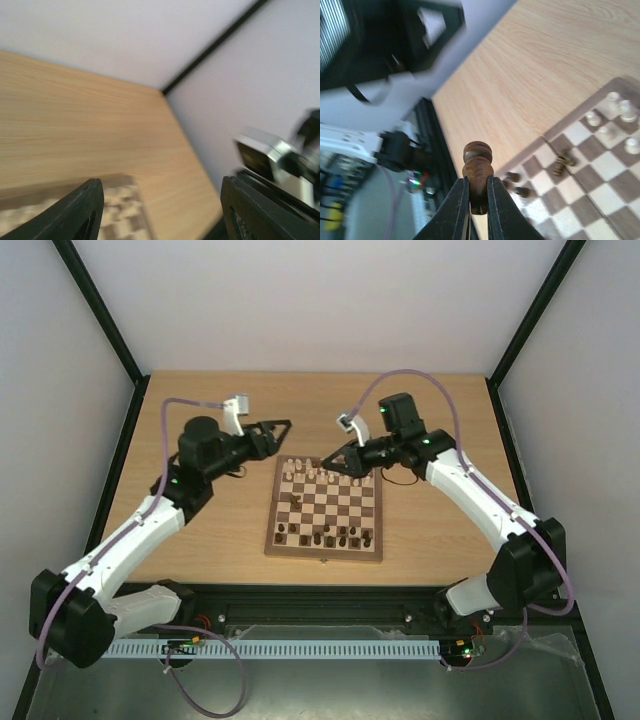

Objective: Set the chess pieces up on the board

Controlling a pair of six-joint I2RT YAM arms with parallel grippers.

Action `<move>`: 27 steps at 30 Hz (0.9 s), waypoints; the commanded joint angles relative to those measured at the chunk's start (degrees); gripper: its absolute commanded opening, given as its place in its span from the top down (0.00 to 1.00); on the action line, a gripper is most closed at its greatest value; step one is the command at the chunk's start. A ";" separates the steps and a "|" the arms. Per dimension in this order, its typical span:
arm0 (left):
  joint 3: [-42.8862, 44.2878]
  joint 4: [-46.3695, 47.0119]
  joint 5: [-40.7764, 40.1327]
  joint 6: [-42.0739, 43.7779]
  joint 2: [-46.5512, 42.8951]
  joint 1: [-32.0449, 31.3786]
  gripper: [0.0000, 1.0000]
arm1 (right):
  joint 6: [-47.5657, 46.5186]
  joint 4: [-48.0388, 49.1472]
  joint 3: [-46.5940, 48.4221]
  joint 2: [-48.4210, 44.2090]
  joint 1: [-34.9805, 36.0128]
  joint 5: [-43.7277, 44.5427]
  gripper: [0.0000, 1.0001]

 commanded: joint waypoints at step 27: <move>-12.82 -9.86 12.52 3.40 -1.76 31.57 0.32 | -29.51 -38.64 28.40 28.54 39.17 50.88 0.96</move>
